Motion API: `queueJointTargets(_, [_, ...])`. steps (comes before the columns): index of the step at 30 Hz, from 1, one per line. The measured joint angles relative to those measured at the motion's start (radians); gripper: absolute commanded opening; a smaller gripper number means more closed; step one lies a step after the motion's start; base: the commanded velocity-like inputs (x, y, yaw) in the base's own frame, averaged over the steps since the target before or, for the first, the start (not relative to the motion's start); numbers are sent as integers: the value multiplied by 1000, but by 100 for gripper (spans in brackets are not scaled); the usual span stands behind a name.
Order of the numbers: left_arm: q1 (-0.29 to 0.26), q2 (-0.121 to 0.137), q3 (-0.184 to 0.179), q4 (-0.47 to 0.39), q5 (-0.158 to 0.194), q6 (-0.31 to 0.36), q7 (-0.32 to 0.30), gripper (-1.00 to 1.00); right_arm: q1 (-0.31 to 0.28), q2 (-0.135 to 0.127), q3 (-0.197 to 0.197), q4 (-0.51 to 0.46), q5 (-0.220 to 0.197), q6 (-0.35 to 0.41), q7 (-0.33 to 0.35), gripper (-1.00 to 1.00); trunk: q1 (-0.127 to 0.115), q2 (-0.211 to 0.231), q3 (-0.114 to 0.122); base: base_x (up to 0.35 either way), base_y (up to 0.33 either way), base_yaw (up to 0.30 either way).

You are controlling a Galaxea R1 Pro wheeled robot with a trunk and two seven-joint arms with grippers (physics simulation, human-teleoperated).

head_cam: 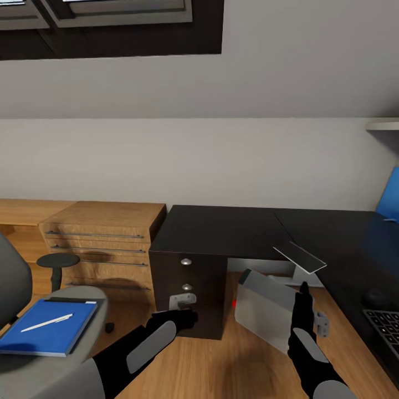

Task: In the bedroom, organize the workspace by keeping the computer under the desk, ensuring the monitor is on the desk, placing the keyboard on the desk next to the monitor, placing the mouse on the desk next to the keyboard, moving the folder from the swivel chair onto the desk next to the mouse, stacking the notebook on top of the folder with the pen on top of the notebook, and positioning the swivel chair next to the desk.

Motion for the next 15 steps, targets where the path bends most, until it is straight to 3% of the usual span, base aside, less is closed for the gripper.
queueJointTargets(15, [0, 0, -38, 15, 1, 0, 1, 100, 0, -2, 3, -34, 6, -2, 51, 100, 0, 0, 0, 1, 0, 0])
